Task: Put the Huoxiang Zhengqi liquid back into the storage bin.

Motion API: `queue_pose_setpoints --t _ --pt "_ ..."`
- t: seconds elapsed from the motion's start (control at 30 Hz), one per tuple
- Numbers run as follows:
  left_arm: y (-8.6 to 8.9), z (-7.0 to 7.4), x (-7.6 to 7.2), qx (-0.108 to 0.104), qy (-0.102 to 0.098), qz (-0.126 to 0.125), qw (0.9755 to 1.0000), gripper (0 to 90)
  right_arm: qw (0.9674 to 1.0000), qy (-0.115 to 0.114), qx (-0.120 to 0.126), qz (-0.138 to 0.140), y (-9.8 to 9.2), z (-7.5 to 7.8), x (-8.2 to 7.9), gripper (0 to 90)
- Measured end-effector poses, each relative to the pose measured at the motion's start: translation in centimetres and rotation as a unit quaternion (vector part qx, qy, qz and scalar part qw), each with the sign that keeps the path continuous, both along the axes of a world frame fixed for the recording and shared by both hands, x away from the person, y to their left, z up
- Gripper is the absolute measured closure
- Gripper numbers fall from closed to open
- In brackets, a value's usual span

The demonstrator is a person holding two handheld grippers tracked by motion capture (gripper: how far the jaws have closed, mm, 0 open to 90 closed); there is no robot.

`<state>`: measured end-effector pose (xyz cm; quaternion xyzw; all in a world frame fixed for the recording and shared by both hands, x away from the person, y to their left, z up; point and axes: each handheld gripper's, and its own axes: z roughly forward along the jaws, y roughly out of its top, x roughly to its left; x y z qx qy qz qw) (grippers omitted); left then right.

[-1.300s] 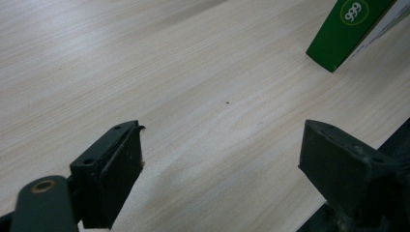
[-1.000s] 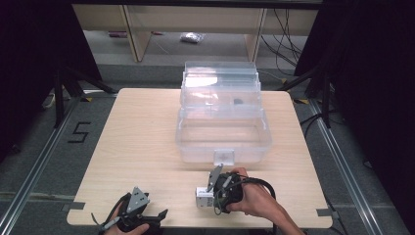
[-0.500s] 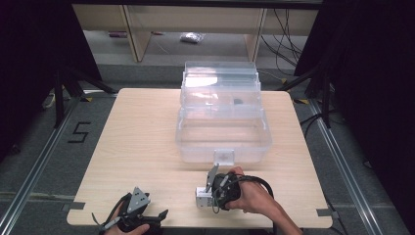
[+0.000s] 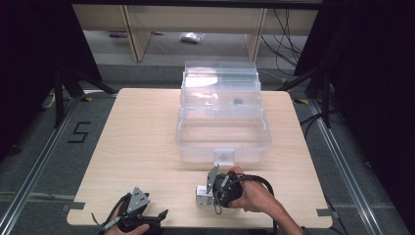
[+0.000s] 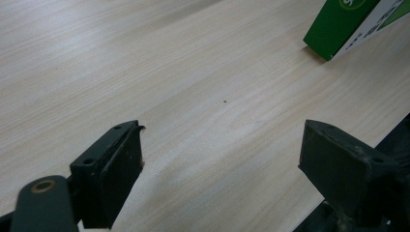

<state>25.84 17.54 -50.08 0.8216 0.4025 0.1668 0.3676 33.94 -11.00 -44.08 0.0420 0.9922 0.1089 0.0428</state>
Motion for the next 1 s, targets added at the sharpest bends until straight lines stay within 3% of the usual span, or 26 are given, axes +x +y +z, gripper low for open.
queue_pose_setpoints --t 0.03,0.1,0.17,0.2,0.23,0.3,0.33,0.37,0.5,0.53,0.57,0.6,0.67,0.73,0.83,0.87,0.93,1.0 --pt "0.0 0.0 0.0 -0.003 0.001 0.003 1.0000 14.8 0.9998 -0.004 0.006 0.020 0.0 0.1 0.2 64.9" --pt "0.0 0.0 -0.1 -0.002 0.002 0.005 1.0000 14.8 1.0000 0.007 0.004 -0.003 0.0 0.5 0.1 64.9" --pt "0.0 0.0 0.0 -0.001 0.000 0.002 1.0000 14.8 1.0000 0.008 0.003 -0.002 -0.1 0.7 0.2 65.0" --pt "0.0 0.0 -0.1 -0.003 0.002 0.005 1.0000 14.9 0.9997 0.008 0.008 0.021 -0.1 0.7 0.6 65.0" --pt "0.0 0.0 -0.1 -0.002 0.001 0.004 1.0000 14.9 0.9999 0.010 0.003 0.004 -0.1 0.9 0.5 65.0" --pt "0.0 0.0 -0.1 -0.002 0.001 0.004 1.0000 14.9 0.9998 0.006 0.000 0.019 -0.2 1.0 0.8 64.9" --pt "0.0 0.0 -0.1 -0.002 0.001 0.004 1.0000 14.9 0.9999 0.010 0.007 0.012 -0.3 1.3 1.0 65.0" --pt "0.0 0.0 -0.1 -0.002 0.001 0.004 1.0000 14.9 0.9996 0.020 0.003 -0.021 -0.3 1.5 0.6 65.0" --pt "0.0 0.0 -0.1 -0.002 0.000 0.004 1.0000 14.9 0.9998 0.017 0.006 -0.013 -0.7 2.1 1.2 64.9" --pt "0.0 0.0 -0.1 -0.001 0.001 0.004 1.0000 14.9 0.9998 0.010 0.005 0.013 -0.7 2.3 1.6 64.9" --pt "0.0 0.0 -0.1 -0.002 0.000 0.004 1.0000 14.8 0.9998 0.016 0.005 -0.012 -0.8 2.5 1.4 64.9" --pt "0.0 0.0 -0.1 -0.001 0.000 0.004 1.0000 14.9 0.9999 0.013 0.002 0.001 -0.9 2.6 1.8 64.9" --pt "0.0 0.0 -0.1 -0.001 0.000 0.004 1.0000 14.8 0.9996 0.021 0.005 -0.019 -1.1 3.0 1.8 64.9" --pt "0.0 0.0 -0.1 -0.001 0.000 0.004 1.0000 14.8 0.9998 0.019 0.008 -0.006 -1.3 3.2 2.2 64.9" --pt "0.0 0.0 -0.1 -0.002 0.000 0.004 1.0000 14.9 0.9993 0.028 0.012 -0.021 -1.6 3.7 2.3 64.8" --pt "0.0 0.0 -0.1 0.001 0.000 0.003 1.0000 14.9 0.9995 0.024 0.019 -0.007 -1.7 3.7 2.6 64.7" --pt "0.0 0.0 -0.1 -0.001 0.000 0.004 1.0000 14.9 0.9991 0.030 0.012 -0.029 -1.9 4.0 2.6 64.7" --pt "0.0 0.0 -0.1 -0.001 0.000 0.004 1.0000 14.8 0.9995 0.024 0.013 -0.015 -2.2 4.2 3.1 64.8"
